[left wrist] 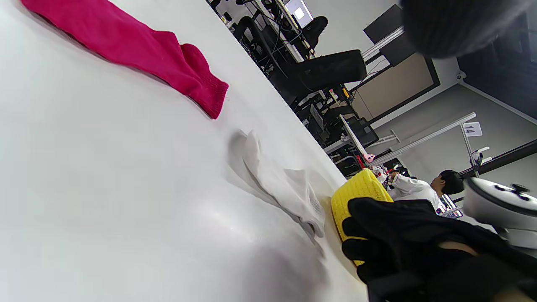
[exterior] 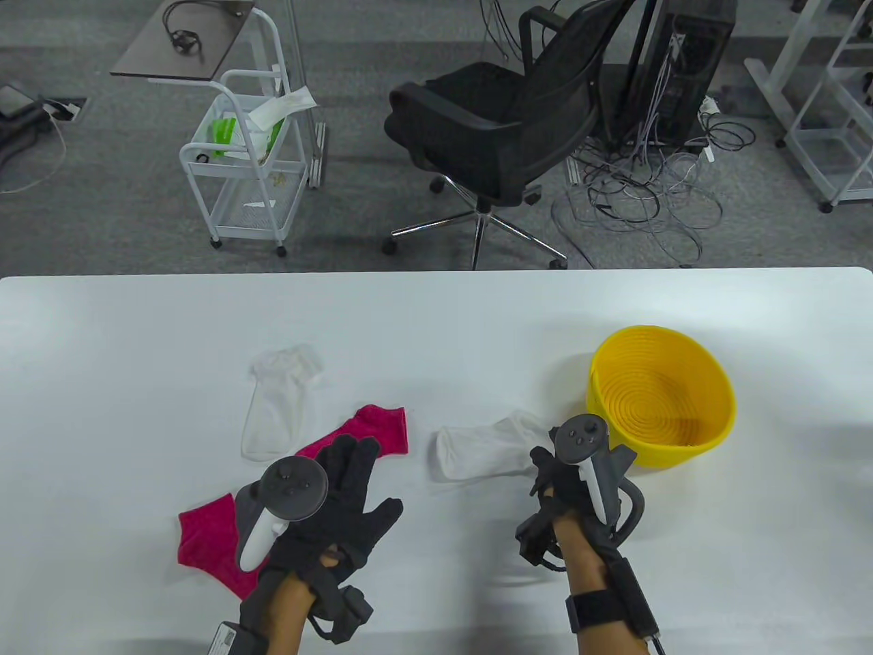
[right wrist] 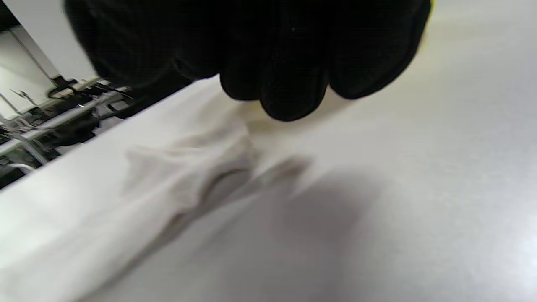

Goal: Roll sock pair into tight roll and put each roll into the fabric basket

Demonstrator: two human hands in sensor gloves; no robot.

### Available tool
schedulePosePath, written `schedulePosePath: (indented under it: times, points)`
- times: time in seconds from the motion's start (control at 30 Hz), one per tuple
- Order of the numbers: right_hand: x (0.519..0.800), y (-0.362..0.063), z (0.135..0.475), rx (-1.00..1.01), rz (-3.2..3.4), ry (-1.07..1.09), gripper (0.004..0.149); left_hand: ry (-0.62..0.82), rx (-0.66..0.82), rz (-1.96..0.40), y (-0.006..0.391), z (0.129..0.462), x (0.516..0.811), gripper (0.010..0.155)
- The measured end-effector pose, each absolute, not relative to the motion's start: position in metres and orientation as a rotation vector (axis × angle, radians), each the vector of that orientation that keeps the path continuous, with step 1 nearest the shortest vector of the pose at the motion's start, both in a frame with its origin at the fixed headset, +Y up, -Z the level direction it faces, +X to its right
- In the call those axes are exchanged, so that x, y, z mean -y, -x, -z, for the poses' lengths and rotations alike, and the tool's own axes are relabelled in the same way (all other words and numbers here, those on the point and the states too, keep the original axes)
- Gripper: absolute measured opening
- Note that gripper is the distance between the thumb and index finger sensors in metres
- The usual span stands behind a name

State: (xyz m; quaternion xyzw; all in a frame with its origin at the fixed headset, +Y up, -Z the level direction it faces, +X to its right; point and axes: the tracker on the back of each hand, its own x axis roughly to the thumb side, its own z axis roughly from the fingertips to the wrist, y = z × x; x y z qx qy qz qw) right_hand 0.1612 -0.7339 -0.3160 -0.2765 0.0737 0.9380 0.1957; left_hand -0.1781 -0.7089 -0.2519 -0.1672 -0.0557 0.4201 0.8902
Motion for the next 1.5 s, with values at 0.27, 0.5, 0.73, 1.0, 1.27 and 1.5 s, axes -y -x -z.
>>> schedulePosePath:
  times: [0.27, 0.5, 0.73, 1.0, 1.27, 1.5]
  points:
    - [0.75, -0.156, 0.334, -0.297, -2.737, 0.928, 0.065, 0.36, 0.111, -0.873, 0.178, 0.252, 0.709, 0.083]
    - [0.761, -0.143, 0.345, -0.243, -2.863, 1.007, 0.067, 0.387, 0.092, -0.875, 0.179, 0.253, 0.714, 0.083]
    - [0.764, -0.14, 0.343, -0.167, -2.902, 1.005, 0.062, 0.409, 0.091, -0.862, 0.177, 0.253, 0.717, 0.083]
    - [0.759, -0.148, 0.341, -0.092, -2.81, 0.909, 0.058, 0.402, 0.093, -0.88, 0.178, 0.253, 0.716, 0.083]
    - [0.69, -0.14, 0.331, 0.113, -2.562, 0.59, 0.058, 0.376, 0.093, -0.911, 0.183, 0.251, 0.711, 0.083]
    - [0.621, -0.119, 0.302, 0.128, -2.49, 0.167, 0.055, 0.34, 0.082, -0.95, 0.191, 0.25, 0.705, 0.083]
